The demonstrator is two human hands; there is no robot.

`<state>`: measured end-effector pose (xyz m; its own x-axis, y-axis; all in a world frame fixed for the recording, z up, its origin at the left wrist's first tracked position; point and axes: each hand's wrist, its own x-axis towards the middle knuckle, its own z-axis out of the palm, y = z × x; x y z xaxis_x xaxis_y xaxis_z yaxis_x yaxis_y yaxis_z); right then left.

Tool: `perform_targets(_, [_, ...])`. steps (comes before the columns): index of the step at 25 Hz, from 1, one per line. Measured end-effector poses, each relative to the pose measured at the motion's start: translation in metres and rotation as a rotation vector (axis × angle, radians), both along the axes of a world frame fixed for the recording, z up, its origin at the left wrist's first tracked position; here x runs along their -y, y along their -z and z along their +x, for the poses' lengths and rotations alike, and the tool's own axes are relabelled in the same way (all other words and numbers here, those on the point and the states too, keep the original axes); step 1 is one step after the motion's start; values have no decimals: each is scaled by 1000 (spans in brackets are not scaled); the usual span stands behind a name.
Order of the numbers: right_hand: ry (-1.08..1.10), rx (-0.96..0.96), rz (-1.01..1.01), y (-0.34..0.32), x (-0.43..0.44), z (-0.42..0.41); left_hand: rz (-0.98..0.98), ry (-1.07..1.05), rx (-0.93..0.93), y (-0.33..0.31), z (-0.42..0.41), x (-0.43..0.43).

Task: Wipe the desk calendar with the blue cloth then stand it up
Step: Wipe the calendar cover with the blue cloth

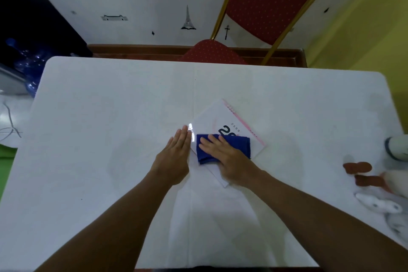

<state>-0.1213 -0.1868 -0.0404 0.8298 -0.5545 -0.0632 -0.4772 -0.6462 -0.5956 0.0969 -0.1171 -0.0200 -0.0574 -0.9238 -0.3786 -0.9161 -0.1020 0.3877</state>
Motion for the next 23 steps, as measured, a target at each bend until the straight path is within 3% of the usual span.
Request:
perform_targets(3, [-124,-12,16,-4,-4,-29,-11,-5,1,2,1,1])
perform_targets(7, [167,-28,120,-4,45,-3,-28,12,-11,4,1,0])
perform_targets(10, [255,-32,146,-2,52,25,-28,7,-20,3,1,-1])
perform_targets(15, [49,19,71,-1,-32,-13,-7,17,-14,-1,3,1])
perform_targets(18, [-41,-7,60,-5,-31,-43,-17,31,1,-2,3,2])
perform_targets(23, [271,-8,150,-9,32,1,-17,55,-2,-4,5,2])
